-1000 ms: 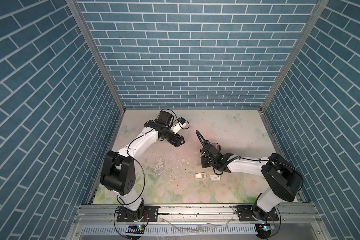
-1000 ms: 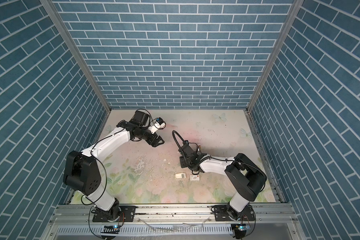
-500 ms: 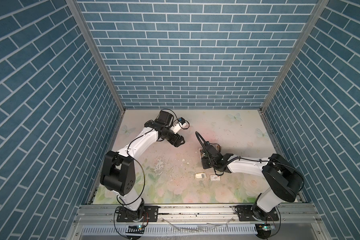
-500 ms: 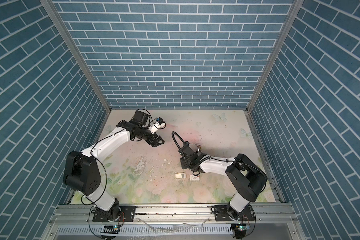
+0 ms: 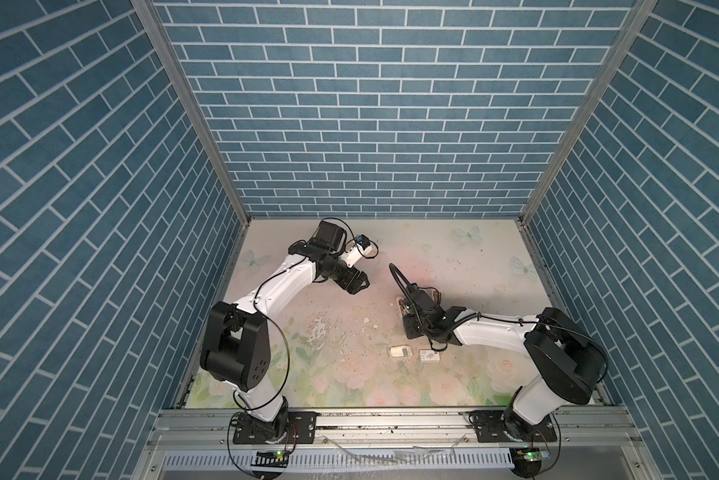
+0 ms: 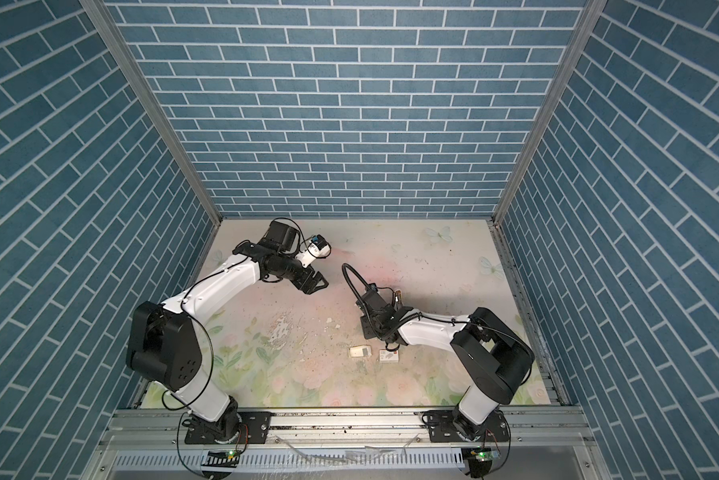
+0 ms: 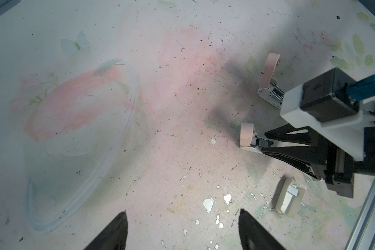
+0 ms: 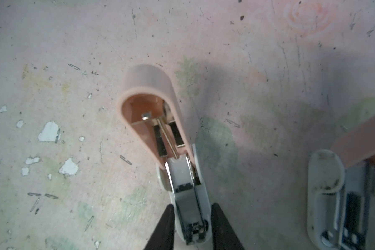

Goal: Load the staples into the stapler

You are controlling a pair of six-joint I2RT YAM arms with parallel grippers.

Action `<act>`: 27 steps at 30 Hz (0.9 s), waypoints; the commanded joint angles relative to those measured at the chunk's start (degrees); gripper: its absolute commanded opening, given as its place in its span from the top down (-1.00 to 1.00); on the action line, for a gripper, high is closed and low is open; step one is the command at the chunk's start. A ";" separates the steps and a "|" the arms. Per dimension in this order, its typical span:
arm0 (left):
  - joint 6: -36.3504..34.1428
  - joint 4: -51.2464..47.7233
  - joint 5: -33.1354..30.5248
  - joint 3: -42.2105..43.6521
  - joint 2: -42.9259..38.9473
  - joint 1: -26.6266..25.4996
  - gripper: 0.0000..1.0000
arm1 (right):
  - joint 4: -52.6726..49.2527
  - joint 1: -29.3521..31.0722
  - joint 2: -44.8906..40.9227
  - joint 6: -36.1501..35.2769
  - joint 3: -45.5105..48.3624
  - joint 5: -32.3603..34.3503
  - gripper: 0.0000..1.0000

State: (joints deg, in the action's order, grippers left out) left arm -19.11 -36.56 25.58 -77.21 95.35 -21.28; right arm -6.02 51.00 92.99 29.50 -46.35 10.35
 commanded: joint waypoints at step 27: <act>-1.87 -1.80 -0.34 -1.08 -1.80 0.52 -0.64 | -6.87 -4.05 -9.28 -2.19 -3.43 -2.60 0.31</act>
State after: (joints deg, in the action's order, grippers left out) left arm -20.34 -37.06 25.15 -77.43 94.50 -21.23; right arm -10.35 47.81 83.35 28.03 -49.12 7.33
